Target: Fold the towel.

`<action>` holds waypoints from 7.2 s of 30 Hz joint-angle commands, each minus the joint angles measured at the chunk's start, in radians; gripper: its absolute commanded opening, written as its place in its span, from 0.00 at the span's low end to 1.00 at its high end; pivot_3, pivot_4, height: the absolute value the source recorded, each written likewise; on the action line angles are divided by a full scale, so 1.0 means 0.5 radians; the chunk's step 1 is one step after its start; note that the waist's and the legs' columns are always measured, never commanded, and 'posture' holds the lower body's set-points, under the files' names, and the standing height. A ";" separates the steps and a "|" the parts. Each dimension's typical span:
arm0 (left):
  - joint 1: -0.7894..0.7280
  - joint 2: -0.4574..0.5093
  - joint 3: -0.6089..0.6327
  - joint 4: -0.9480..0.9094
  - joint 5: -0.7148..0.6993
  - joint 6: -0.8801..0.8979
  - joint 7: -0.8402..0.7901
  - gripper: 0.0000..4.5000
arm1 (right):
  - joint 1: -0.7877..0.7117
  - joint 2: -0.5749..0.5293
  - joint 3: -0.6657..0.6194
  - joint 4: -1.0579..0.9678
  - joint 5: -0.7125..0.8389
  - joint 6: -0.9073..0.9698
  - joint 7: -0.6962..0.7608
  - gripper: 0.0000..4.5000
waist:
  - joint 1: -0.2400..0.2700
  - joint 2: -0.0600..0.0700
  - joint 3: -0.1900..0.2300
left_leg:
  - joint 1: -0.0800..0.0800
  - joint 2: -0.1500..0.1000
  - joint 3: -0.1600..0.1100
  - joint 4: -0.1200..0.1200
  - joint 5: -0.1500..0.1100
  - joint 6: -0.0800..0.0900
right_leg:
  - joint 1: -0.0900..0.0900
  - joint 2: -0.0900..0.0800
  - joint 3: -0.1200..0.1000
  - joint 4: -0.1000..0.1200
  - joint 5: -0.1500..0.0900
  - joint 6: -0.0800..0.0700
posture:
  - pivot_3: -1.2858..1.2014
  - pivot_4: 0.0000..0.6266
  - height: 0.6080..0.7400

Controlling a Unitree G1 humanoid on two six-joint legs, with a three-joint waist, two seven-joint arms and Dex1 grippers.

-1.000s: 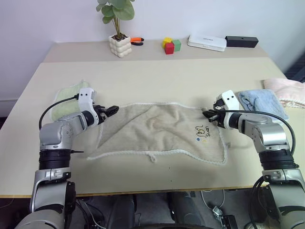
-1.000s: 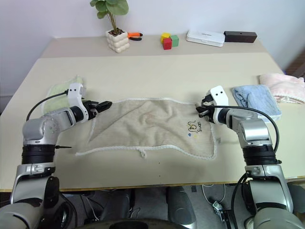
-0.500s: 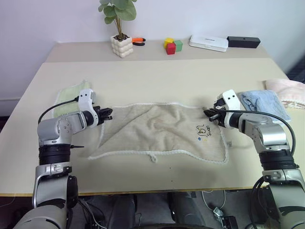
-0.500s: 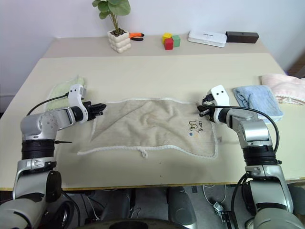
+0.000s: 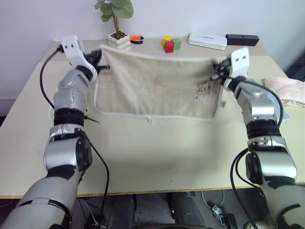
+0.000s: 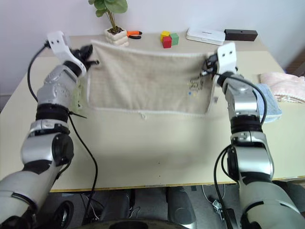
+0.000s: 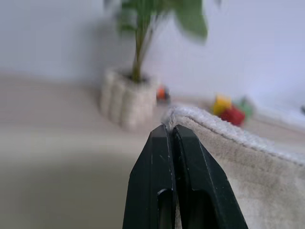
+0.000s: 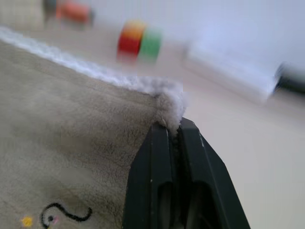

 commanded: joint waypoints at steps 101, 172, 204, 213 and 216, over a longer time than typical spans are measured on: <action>1.390 -0.039 -0.125 -1.309 -0.265 0.789 -0.268 0.00 | 1.282 0.146 -0.177 -1.008 0.031 0.452 -0.205 0.01 | 0.004 0.001 -0.002 | 0.012 0.001 0.001 0.003 -0.001 0.002 | 0.013 0.000 -0.001 0.005 -0.002 -0.001 | 0.52 0.24 1.00; 1.622 0.653 -0.164 -1.833 -0.663 0.872 -1.547 1.00 | 1.547 -0.168 -0.404 -1.875 0.590 1.286 -0.217 0.01 | -0.039 0.001 0.001 | 0.009 0.004 0.002 -0.003 -0.001 0.003 | 0.006 0.002 0.000 0.003 -0.009 -0.010 | 0.52 0.24 1.00; 1.862 0.700 -0.108 -2.092 -0.731 0.916 -1.482 1.00 | 1.314 0.091 0.837 -2.108 -0.007 0.956 0.344 0.76 | -0.027 -0.002 0.001 | 0.008 0.004 0.001 -0.002 -0.001 0.003 | 0.005 0.002 0.000 0.004 -0.008 -0.009 | 0.52 0.24 1.00; 1.827 0.666 -0.159 -2.053 -0.702 0.854 -1.489 1.00 | 1.194 0.244 0.268 -2.220 0.600 1.212 0.426 1.00 | -0.024 -0.002 0.001 | 0.008 0.004 0.001 -0.001 -0.001 0.003 | 0.005 0.002 0.000 0.004 -0.008 -0.008 | 0.52 0.24 1.00; 1.811 0.644 -0.182 -2.041 -0.688 0.830 -1.483 1.00 | 1.084 0.344 0.092 -2.107 0.694 1.286 0.293 0.88 | -0.022 -0.002 0.001 | 0.009 0.004 0.001 -0.002 -0.001 0.003 | 0.005 0.002 -0.001 0.004 -0.007 -0.007 | 0.52 0.24 1.00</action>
